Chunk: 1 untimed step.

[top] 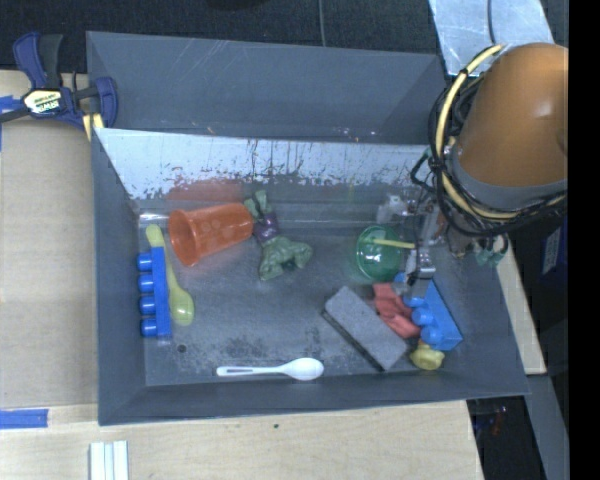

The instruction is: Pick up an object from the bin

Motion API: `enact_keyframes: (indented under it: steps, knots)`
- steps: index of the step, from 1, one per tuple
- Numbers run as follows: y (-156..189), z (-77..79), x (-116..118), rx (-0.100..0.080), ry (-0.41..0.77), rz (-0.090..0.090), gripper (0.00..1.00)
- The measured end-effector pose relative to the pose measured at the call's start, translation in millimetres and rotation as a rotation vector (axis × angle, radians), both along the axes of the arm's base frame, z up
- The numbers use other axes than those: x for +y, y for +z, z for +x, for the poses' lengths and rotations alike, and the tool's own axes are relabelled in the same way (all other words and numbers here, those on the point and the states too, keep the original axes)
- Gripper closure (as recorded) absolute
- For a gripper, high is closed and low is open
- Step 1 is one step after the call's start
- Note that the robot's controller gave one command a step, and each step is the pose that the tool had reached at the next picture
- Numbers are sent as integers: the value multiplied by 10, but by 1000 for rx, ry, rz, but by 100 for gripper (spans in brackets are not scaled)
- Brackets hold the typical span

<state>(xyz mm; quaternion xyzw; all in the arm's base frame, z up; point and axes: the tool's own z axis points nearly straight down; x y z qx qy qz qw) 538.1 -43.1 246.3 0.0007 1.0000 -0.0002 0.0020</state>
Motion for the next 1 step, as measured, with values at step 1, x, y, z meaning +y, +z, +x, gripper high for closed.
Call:
enact_keyframes:
  steps: [1]
  knots:
    - [-1023,-91,-125,-5,-117,0,0]
